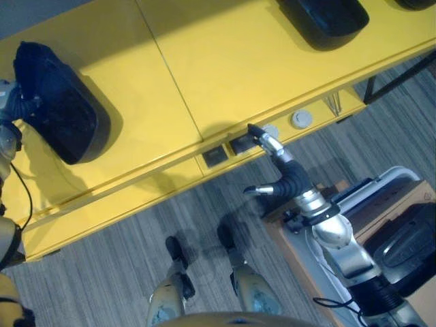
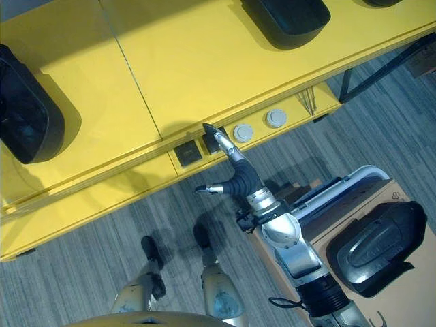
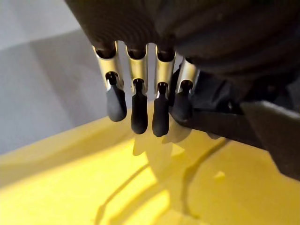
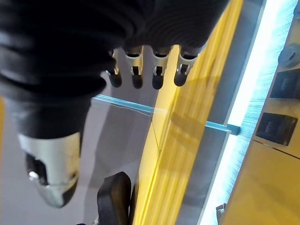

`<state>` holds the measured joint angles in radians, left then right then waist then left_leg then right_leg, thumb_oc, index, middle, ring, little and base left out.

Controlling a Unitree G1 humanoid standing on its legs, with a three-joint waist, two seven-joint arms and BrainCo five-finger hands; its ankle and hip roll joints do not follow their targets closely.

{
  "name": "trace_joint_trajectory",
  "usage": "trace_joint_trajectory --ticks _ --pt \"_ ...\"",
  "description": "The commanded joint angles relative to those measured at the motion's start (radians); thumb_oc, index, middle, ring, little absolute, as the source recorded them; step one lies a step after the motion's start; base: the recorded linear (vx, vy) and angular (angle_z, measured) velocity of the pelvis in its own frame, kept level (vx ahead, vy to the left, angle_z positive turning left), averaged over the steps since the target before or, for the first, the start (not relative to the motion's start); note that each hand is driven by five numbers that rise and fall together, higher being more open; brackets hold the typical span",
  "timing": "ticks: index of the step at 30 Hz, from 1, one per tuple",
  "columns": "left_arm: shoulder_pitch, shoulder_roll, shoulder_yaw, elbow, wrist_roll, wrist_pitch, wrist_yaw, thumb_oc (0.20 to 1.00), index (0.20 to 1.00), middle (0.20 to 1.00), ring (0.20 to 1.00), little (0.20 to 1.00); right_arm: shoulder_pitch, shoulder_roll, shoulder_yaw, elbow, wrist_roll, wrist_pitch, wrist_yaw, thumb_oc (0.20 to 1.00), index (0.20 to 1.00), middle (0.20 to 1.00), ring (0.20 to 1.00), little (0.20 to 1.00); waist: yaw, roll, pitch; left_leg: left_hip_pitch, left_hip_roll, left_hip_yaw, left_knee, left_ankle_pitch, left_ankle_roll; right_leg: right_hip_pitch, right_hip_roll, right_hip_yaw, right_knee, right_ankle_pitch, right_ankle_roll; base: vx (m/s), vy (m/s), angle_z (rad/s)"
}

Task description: Move parts from the plastic box to the shelf.

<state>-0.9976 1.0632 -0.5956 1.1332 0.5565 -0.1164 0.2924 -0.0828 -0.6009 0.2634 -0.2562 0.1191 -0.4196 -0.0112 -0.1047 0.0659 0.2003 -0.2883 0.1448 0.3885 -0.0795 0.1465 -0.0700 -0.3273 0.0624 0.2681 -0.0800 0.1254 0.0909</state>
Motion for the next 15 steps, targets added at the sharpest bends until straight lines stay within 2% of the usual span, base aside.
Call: trace_joint_trajectory --ticks 1,6,13,14,15 --pt "-0.036 0.028 -0.004 0.041 0.042 0.051 0.050 1.000 1.000 1.000 1.000 1.000 0.031 -0.021 -0.063 -0.039 0.004 -0.093 -0.021 1.000 1.000 1.000 1.000 1.000 0.033 0.003 -0.027 0.144 0.014 0.007 0.067 -0.181 -0.059 0.053 -0.002 -0.070 0.130 -0.202 0.144 0.02 -0.002 -0.03" --pt "-0.029 0.028 0.054 0.026 0.016 0.068 0.101 1.000 1.000 1.000 1.000 1.000 0.060 -0.035 -0.060 -0.045 0.013 -0.085 -0.008 1.000 1.000 1.000 1.000 1.000 0.037 0.001 -0.066 0.188 0.007 0.006 0.075 -0.199 -0.059 0.102 -0.008 -0.076 0.138 -0.226 0.140 0.05 -0.005 -0.04" --pt "-0.032 0.023 0.076 -0.017 0.008 0.062 0.154 1.000 1.000 1.000 1.000 1.000 0.065 -0.037 -0.040 -0.044 0.017 -0.083 -0.001 1.000 1.000 1.000 1.000 1.000 0.047 -0.004 -0.111 0.241 -0.002 0.001 0.071 -0.210 -0.059 0.159 -0.018 -0.088 0.141 -0.242 0.138 0.02 -0.006 0.02" --pt "-0.034 0.019 0.085 -0.031 -0.004 0.058 0.171 1.000 1.000 1.000 1.000 1.000 0.058 -0.037 -0.032 -0.040 0.015 -0.082 -0.003 1.000 1.000 1.000 1.000 1.000 0.050 -0.004 -0.117 0.249 -0.005 0.000 0.071 -0.213 -0.059 0.167 -0.020 -0.092 0.142 -0.245 0.138 0.04 -0.036 0.09" --pt "-0.011 -0.013 0.145 -0.148 -0.060 0.042 0.227 1.000 1.000 1.000 1.000 1.000 0.014 -0.049 0.007 -0.030 0.025 -0.073 0.003 1.000 1.000 1.000 1.000 1.000 0.063 -0.011 -0.136 0.272 -0.016 -0.014 0.076 -0.226 -0.056 0.197 -0.028 -0.104 0.144 -0.255 0.140 0.02 -0.039 0.10"
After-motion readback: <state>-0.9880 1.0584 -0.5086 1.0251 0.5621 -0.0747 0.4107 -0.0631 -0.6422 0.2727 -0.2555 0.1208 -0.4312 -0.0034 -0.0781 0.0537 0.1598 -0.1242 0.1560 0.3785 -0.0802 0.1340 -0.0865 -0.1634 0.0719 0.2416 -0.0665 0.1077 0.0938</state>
